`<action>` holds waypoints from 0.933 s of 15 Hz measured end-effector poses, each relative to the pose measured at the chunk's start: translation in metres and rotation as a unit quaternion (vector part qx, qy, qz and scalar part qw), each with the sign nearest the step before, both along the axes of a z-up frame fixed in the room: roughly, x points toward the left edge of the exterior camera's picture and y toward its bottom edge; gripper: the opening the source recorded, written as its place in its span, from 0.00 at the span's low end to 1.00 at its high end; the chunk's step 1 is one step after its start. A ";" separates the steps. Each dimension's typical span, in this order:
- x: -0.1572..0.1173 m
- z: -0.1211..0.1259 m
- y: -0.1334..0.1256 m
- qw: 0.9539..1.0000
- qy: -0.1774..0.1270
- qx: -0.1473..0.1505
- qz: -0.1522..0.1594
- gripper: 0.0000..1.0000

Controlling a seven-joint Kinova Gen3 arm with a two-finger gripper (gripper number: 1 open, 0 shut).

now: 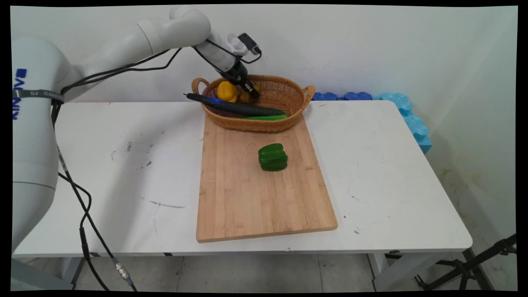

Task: Pick up the potato from the vegetable basket, then place the picked object on the cutting board

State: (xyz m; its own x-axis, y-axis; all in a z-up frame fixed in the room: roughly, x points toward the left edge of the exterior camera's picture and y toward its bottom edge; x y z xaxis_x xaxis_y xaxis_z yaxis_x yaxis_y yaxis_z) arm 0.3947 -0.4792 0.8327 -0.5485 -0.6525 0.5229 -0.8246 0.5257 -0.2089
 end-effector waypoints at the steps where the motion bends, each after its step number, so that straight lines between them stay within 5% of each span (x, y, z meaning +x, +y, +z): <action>1: 0.000 -0.001 0.000 1.000 -0.001 0.001 -0.001 0.00; 7: -0.005 0.001 0.007 1.000 0.004 0.004 -0.010 0.00; 14: -0.016 0.034 0.028 0.999 0.018 -0.015 -0.041 0.00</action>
